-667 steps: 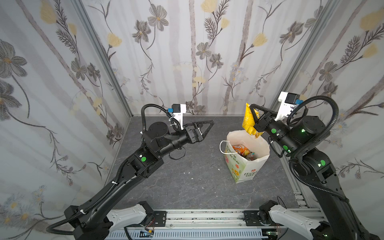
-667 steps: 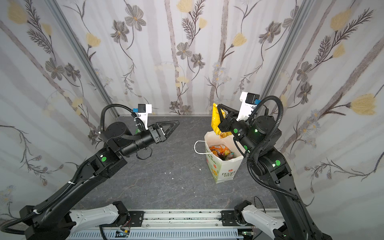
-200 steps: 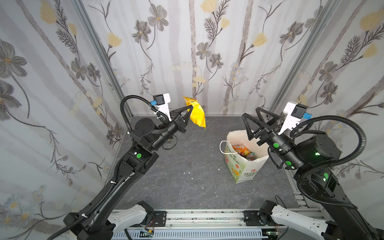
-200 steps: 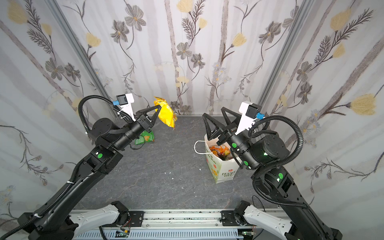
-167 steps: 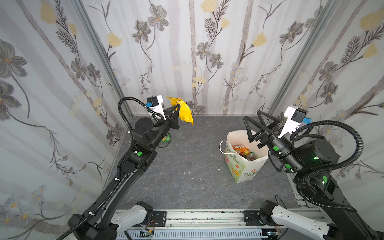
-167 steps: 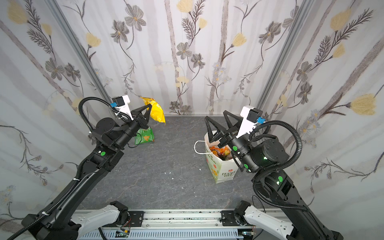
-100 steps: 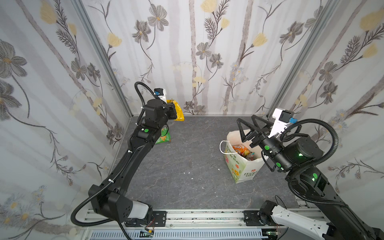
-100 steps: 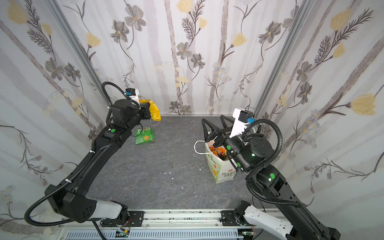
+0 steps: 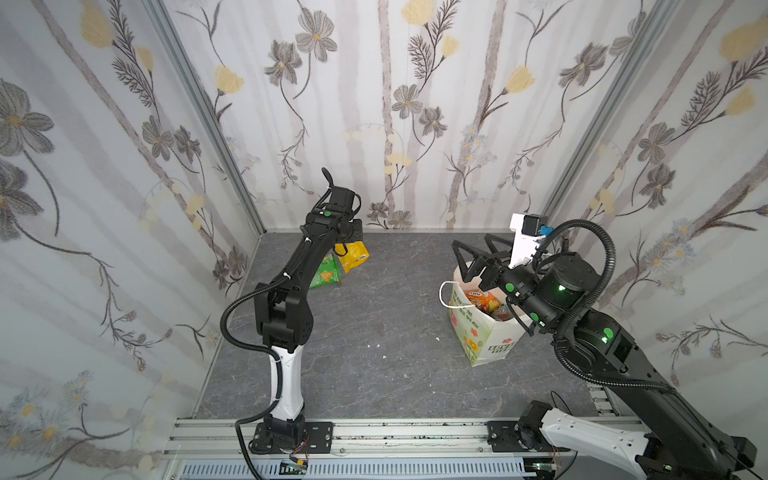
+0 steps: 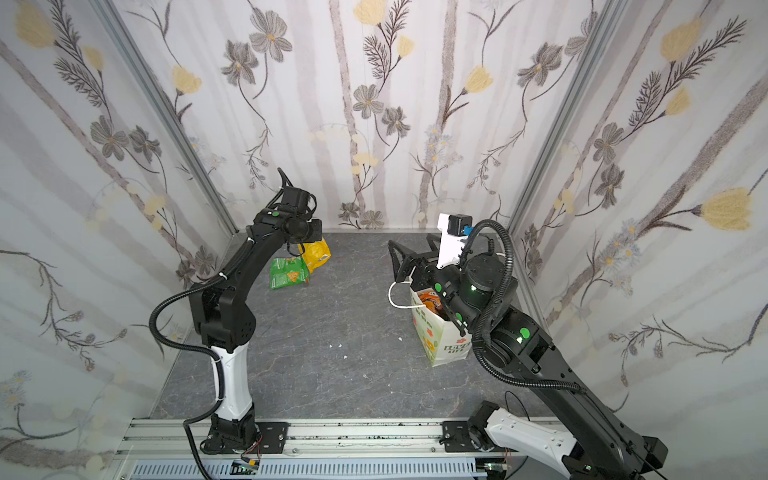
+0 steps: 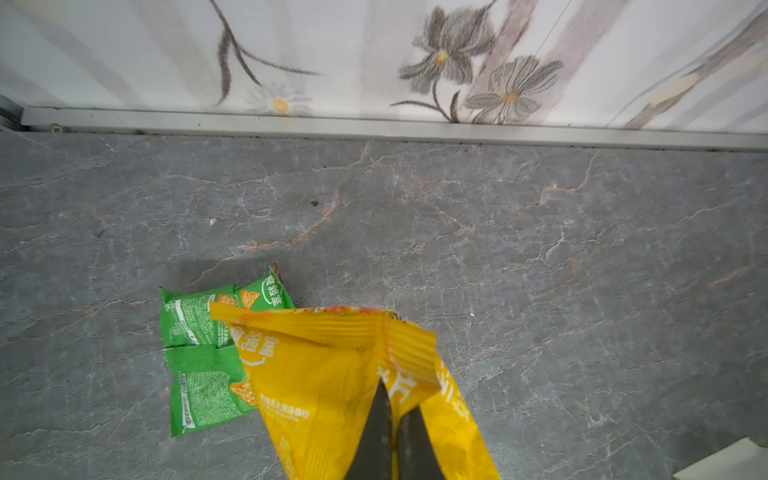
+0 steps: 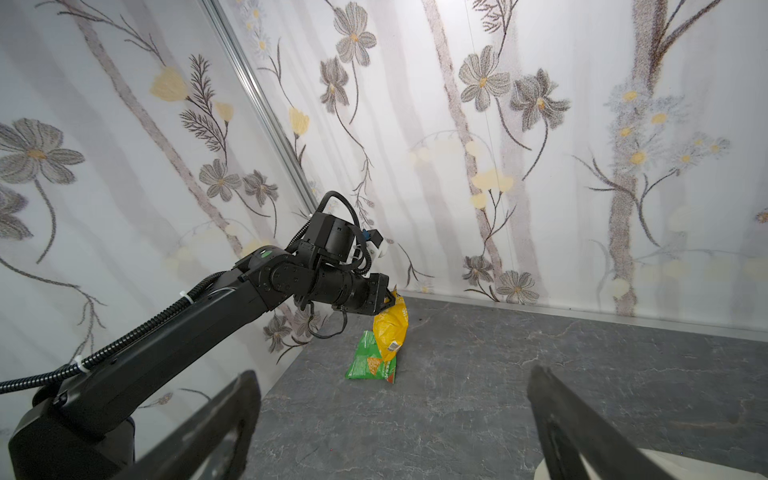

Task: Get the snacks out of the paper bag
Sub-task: 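Lower the yellow packet beside the green packet with the left gripper, release, then draw the left gripper back while the right gripper moves over the bag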

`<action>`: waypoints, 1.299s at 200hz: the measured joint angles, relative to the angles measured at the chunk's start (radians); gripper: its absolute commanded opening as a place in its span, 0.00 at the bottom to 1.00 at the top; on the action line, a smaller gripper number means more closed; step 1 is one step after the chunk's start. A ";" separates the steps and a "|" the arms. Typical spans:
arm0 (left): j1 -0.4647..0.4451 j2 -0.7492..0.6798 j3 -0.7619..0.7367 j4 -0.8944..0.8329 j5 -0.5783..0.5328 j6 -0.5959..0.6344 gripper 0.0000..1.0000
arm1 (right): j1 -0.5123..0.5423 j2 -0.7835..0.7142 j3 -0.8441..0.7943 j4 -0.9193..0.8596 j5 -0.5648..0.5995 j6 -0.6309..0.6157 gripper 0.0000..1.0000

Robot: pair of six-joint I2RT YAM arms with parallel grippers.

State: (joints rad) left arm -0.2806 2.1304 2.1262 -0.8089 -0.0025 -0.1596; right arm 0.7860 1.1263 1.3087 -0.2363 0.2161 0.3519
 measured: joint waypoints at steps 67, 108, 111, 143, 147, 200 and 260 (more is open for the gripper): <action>0.003 0.257 0.210 -0.092 0.029 0.031 0.00 | -0.007 0.010 -0.021 -0.044 0.063 -0.021 1.00; 0.001 0.411 0.366 -0.177 0.058 0.032 0.10 | -0.019 -0.013 -0.051 -0.044 0.083 -0.021 1.00; 0.001 0.417 0.368 -0.183 0.057 0.032 0.12 | -0.021 -0.014 -0.054 -0.045 0.084 -0.021 1.00; 0.002 0.434 0.375 -0.210 0.028 0.037 0.32 | -0.039 -0.040 -0.068 -0.068 0.090 -0.009 0.99; 0.002 0.434 0.376 -0.210 0.029 0.038 0.35 | -0.041 -0.043 -0.069 -0.071 0.089 -0.009 1.00; -0.002 0.371 0.377 -0.211 0.072 0.041 0.61 | -0.096 -0.046 -0.051 -0.140 0.067 0.045 1.00; -0.019 0.005 0.215 -0.130 0.225 -0.014 0.76 | -0.197 0.030 0.061 -0.302 -0.005 0.092 1.00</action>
State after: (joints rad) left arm -0.3000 2.1357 2.3409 -0.9386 0.2222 -0.1738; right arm 0.5888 1.1564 1.3697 -0.5381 0.2115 0.4442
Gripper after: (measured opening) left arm 0.757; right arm 0.995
